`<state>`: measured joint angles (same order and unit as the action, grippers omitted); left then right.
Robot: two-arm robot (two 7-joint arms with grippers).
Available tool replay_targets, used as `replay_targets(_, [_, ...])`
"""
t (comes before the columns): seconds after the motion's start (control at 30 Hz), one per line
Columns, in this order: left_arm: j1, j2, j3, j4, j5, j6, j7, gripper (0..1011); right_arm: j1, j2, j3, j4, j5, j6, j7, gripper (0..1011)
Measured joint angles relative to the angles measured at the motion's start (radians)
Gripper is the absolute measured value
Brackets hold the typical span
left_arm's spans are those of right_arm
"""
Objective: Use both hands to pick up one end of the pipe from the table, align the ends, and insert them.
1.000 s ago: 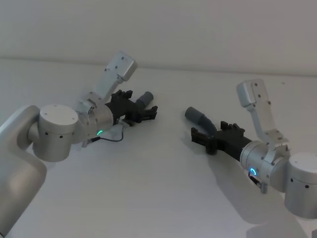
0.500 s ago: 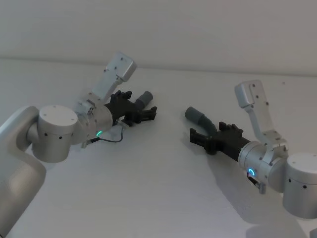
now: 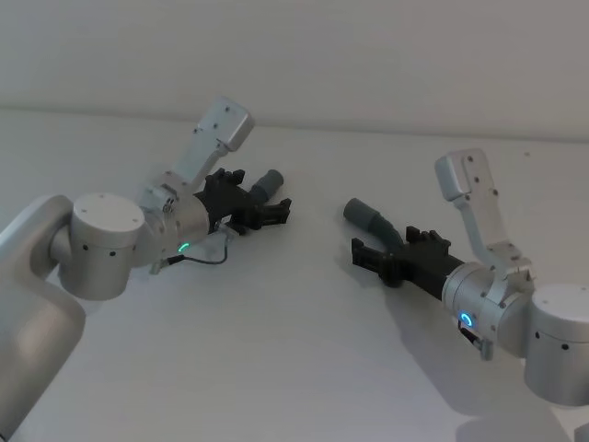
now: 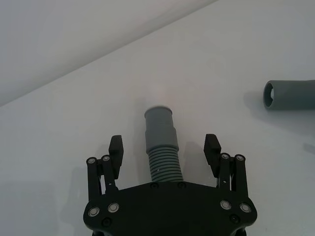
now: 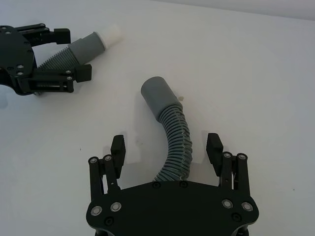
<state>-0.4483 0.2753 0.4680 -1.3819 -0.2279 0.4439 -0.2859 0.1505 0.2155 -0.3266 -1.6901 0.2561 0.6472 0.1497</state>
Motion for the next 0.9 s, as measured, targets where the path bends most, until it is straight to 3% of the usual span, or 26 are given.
replay_targets(0.17, [-0.003, 0.000, 0.001, -0.001, 0.003, 0.008, -0.001, 1000, 0.000, 0.000, 0.000, 0.001, 0.000, 0.000, 0.000, 1002])
replay_targets(0.37, [-0.005, 0.001, 0.001, -0.001, 0.005, 0.013, -0.002, 968, 0.000, -0.001, 0.000, 0.001, -0.001, 0.000, 0.000, 878])
replay_targets(0.9, [-0.007, 0.002, 0.001, -0.001, 0.007, 0.021, -0.004, 532, 0.000, -0.001, 0.000, 0.001, -0.001, 0.000, 0.000, 385])
